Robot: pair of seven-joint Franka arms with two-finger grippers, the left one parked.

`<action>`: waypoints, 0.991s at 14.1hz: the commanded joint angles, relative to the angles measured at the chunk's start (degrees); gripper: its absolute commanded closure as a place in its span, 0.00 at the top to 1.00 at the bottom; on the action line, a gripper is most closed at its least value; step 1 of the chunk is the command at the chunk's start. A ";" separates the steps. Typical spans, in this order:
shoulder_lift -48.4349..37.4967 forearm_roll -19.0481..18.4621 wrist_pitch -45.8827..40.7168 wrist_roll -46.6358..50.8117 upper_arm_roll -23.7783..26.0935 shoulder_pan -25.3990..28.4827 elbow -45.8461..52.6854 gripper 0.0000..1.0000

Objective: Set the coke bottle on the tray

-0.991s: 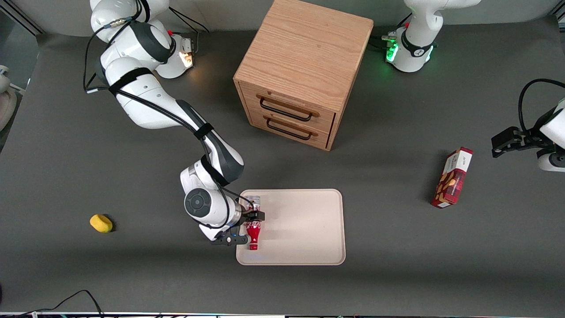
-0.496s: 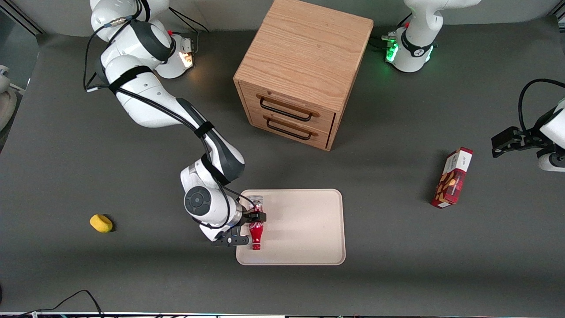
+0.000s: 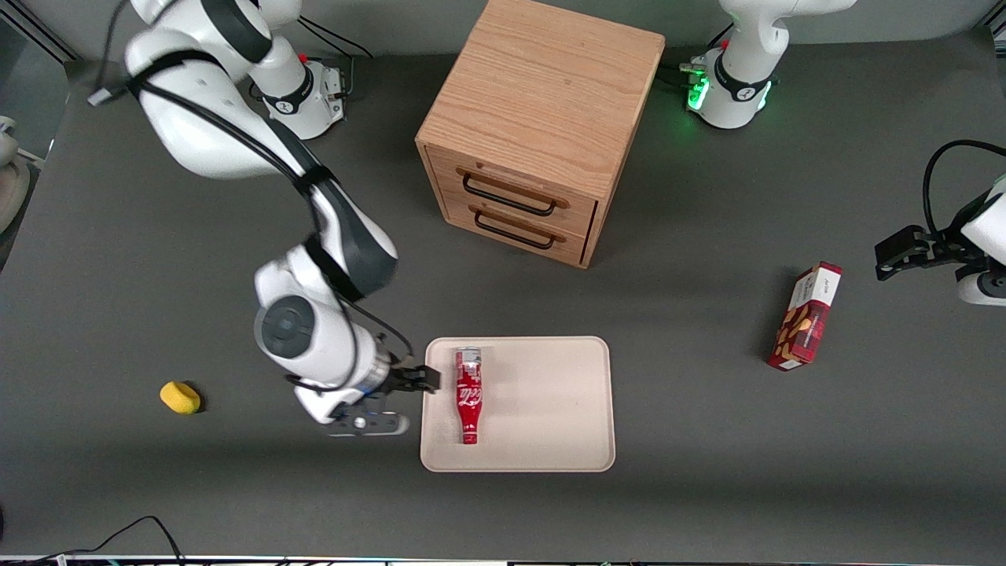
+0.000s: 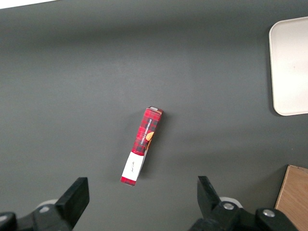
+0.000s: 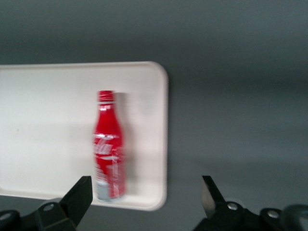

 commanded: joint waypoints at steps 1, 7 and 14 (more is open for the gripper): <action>-16.35 1.22 1.15 -1.84 -0.42 -7.21 -18.62 1.00; -37.45 9.13 -0.24 -14.50 -0.51 -19.01 -35.07 1.00; -48.21 11.41 -14.02 -17.04 -0.51 -21.74 -35.55 1.00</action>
